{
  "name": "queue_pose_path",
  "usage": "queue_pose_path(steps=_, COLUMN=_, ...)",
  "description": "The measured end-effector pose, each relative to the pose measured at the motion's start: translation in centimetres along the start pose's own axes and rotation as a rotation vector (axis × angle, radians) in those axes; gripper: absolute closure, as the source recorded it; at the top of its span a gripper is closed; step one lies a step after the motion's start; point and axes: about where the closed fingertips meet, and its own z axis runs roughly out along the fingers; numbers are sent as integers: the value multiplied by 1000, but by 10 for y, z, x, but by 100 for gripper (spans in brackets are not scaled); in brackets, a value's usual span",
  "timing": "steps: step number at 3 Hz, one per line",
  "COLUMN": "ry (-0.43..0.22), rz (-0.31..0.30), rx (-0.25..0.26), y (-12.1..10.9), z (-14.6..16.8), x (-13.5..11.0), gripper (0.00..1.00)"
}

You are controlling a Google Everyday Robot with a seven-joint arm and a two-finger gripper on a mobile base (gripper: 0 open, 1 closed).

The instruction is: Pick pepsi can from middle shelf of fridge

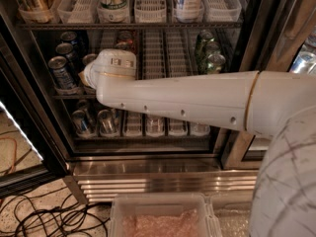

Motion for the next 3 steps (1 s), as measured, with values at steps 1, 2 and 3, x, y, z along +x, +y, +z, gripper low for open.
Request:
queue_pose_path(steps=1, ry=-47, rz=-39, rx=-27, y=15, z=-18, x=-20, gripper=100)
queue_pose_path(steps=2, ry=-80, rz=-90, rx=-58, y=35, z=-32, x=-33, gripper=100)
queue_pose_path(steps=3, ry=-99, rz=-123, rx=-79, y=46, z=-41, x=-40, gripper=100)
